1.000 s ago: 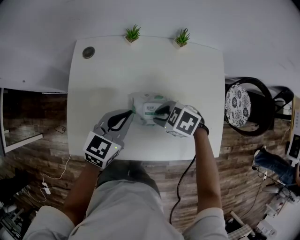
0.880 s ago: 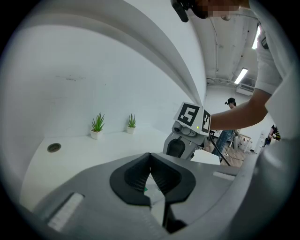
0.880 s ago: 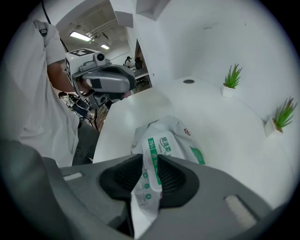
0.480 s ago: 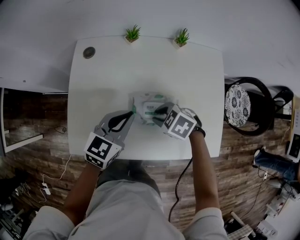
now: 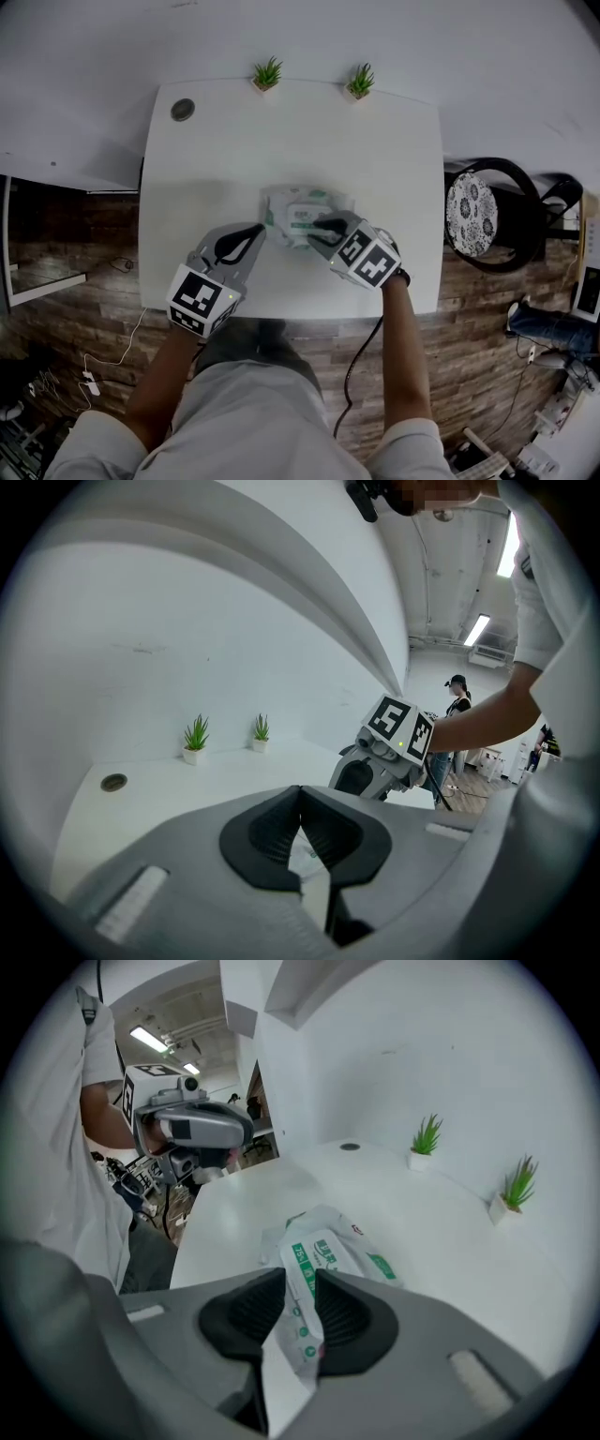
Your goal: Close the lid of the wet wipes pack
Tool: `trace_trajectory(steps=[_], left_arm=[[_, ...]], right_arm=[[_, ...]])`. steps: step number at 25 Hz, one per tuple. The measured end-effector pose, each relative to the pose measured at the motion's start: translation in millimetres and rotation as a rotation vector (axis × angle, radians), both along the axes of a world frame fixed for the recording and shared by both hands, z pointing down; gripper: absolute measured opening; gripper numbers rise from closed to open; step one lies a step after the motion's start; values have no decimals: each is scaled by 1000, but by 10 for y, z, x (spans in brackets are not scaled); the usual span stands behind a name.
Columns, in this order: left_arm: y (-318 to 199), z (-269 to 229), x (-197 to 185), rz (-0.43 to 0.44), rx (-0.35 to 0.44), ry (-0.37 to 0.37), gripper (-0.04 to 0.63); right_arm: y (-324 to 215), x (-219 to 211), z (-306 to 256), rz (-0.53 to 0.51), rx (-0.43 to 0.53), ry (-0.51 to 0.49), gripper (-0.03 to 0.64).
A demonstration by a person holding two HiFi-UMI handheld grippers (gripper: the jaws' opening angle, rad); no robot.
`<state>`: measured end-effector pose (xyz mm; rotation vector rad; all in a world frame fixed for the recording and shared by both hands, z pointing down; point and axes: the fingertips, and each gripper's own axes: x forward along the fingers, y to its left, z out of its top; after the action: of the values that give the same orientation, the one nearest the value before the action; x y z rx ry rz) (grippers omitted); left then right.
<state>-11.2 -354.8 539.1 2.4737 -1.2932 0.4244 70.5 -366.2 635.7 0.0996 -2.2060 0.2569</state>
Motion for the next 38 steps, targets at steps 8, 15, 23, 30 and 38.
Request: trace_trajectory(steps=[8,15,23,30,38], left_arm=[[169,-211,-41,-24,45,-6,6],[364,-475,-65,-49,96,-11,6],[618,-772,-18,-58,155,-17,6],[787,-1026,-45,-86,204,-18,6],[927,-1353,-56,-103,279,-21,6]], right_arm=[[30,149,-465,198,108,-146,90],[214,287,-884,317,225,-224,66],[429,443,-1245,428,320,-265,5],[650,618,-1555,560,368,-352,5],[811,851,-1921,683,440,-423,5]])
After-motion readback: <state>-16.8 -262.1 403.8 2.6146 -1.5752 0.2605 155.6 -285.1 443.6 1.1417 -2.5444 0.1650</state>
